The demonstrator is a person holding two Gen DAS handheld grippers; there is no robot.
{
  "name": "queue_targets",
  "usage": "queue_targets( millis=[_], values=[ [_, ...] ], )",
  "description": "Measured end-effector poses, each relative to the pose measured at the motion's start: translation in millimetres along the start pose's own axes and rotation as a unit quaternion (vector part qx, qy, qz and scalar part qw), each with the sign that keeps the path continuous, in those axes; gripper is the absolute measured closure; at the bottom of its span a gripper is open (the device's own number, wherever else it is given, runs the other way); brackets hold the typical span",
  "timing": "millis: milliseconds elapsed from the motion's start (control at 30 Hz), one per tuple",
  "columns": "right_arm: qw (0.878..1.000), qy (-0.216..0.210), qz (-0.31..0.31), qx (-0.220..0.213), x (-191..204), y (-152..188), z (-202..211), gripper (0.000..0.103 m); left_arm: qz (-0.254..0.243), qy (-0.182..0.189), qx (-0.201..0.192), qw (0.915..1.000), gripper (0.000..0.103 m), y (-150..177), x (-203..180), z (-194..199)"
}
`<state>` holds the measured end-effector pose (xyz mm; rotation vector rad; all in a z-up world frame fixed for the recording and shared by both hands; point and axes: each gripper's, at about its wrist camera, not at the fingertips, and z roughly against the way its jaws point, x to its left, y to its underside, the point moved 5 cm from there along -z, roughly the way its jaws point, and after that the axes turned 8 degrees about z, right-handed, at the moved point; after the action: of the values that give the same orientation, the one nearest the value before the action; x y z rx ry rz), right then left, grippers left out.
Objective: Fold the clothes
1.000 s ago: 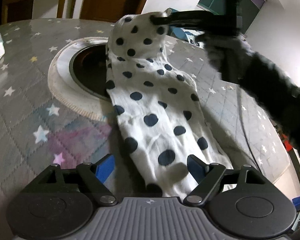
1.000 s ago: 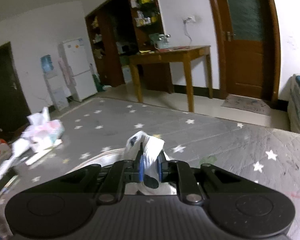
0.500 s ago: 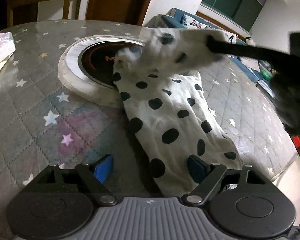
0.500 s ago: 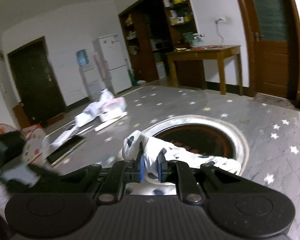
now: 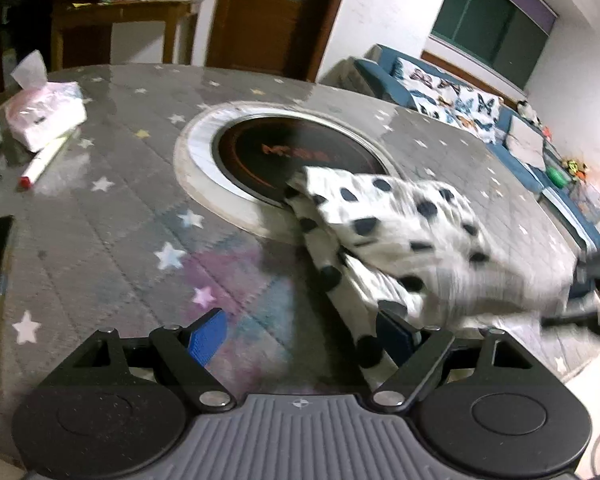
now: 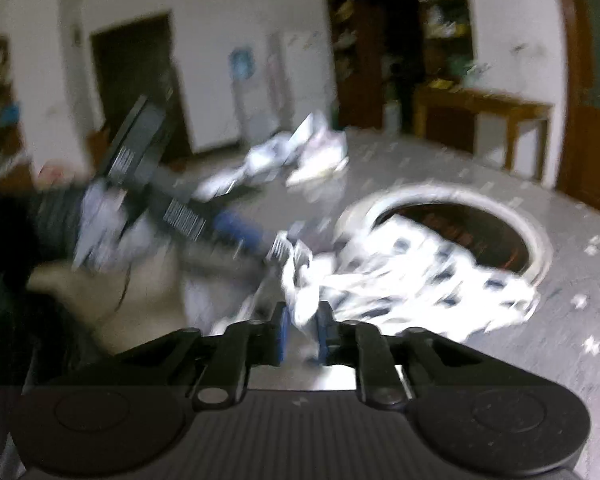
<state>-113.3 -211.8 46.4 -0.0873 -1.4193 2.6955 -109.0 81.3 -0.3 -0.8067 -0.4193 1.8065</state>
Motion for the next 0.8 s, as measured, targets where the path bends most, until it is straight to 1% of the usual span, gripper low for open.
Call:
queue_targets(
  millis=[33, 100, 133, 167, 233, 300, 367, 500, 567, 767, 800],
  values=[
    [1.000, -0.003, 0.003, 0.008, 4.5, 4.0, 0.9, 0.080, 0.001, -0.003, -0.005, 1.0000, 0.019, -2.2, 2.1, 2.1],
    [1.000, -0.011, 0.009, 0.023, 13.2, 11.7, 3.4, 0.081, 0.001, -0.005, -0.013, 0.9999, 0.019, -6.9, 4.8, 6.0],
    [1.000, -0.014, 0.009, 0.026, 16.0, 12.9, 5.7, 0.079, -0.001, -0.005, -0.018, 0.9998, 0.019, -9.3, 5.2, 8.2],
    [1.000, -0.014, 0.007, 0.026, 17.0, 11.9, 8.6, 0.078, -0.003, -0.005, -0.023, 0.9997, 0.019, -11.6, 4.8, 10.0],
    [1.000, -0.007, -0.005, 0.013, 13.8, 8.0, 14.7, 0.076, -0.006, -0.002, -0.029, 0.9996, 0.019, -15.0, 2.8, 12.5],
    [1.000, 0.021, -0.022, 0.006, 1.6, 0.6, 17.1, 0.071, -0.010, 0.005, -0.032, 0.9994, 0.019, -17.3, -1.1, 13.2],
    [0.998, 0.050, -0.039, 0.004, -11.2, -5.6, 16.6, 0.069, -0.015, 0.018, -0.031, 0.9992, 0.019, -16.8, -8.4, 12.2],
    [0.992, 0.067, -0.101, 0.017, -45.9, -4.2, -7.2, 0.067, -0.031, 0.037, -0.021, 0.9986, 0.019, -10.2, -23.2, 7.1],
    [0.991, 0.058, -0.121, 0.022, -55.7, -4.3, -20.1, 0.067, -0.032, 0.041, -0.020, 0.9985, 0.019, -8.9, -24.9, 6.7],
    [0.988, 0.047, -0.134, 0.056, -64.6, -3.0, -52.5, 0.068, -0.013, 0.032, -0.026, 0.9991, 0.017, -10.4, -14.1, 8.3],
    [0.988, 0.039, -0.136, 0.059, -64.3, -1.7, -55.7, 0.072, -0.012, 0.031, -0.026, 0.9991, 0.017, -10.2, -12.4, 9.0]
  ],
)
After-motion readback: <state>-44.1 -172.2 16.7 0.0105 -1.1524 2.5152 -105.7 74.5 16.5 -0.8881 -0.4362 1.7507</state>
